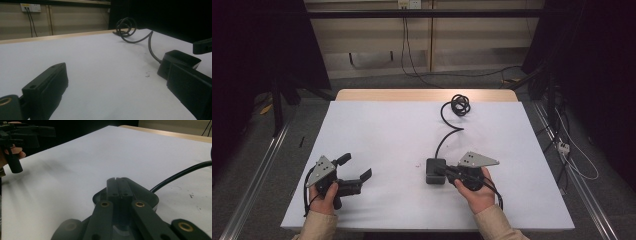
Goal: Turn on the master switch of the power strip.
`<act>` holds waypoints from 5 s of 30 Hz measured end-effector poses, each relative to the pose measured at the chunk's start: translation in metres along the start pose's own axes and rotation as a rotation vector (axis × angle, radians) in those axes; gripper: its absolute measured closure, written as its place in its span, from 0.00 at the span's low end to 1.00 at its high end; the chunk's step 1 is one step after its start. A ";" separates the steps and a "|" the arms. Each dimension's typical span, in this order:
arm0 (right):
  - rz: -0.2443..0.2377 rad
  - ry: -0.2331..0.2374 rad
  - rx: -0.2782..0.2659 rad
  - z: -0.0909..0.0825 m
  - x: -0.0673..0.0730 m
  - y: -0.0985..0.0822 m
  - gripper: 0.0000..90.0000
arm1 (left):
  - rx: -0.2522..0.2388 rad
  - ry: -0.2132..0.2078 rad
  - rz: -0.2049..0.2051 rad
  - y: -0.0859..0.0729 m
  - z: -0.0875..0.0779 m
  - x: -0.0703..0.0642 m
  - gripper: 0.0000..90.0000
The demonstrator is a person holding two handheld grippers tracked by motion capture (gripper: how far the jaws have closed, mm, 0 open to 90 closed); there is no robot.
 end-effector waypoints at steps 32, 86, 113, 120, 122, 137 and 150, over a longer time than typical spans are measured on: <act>-0.014 -0.011 0.017 0.006 -0.001 -0.004 1.00 | 0.006 -0.002 0.007 -0.001 0.000 0.000 0.04; -0.004 -0.020 0.030 0.007 0.000 -0.009 1.00 | 0.003 0.006 0.006 -0.001 -0.001 0.001 0.04; -0.015 -0.046 0.040 0.008 0.000 -0.009 1.00 | -0.003 0.008 0.010 0.000 -0.002 -0.002 0.04; -0.011 -0.049 0.042 0.009 0.001 -0.009 1.00 | -0.003 0.009 0.007 0.000 -0.003 -0.001 0.04; -0.013 -0.049 0.043 0.008 0.001 -0.010 1.00 | -0.004 0.010 0.006 0.001 -0.003 -0.001 0.03; -0.009 -0.050 0.044 0.008 0.001 -0.010 1.00 | -0.004 0.015 0.005 0.000 -0.004 0.001 0.04; -0.020 -0.054 0.046 0.009 0.001 -0.010 1.00 | -0.005 0.017 0.005 0.001 -0.005 0.001 0.04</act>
Point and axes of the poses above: each handheld gripper's, and its own axes: z roughly forward along the jaws, y roughly out of its top, x roughly to its left, the point moved 10 cm from there along z, roughly forward along the jaws, and after that the axes turned 3 degrees about -x, right-handed, at the moved point
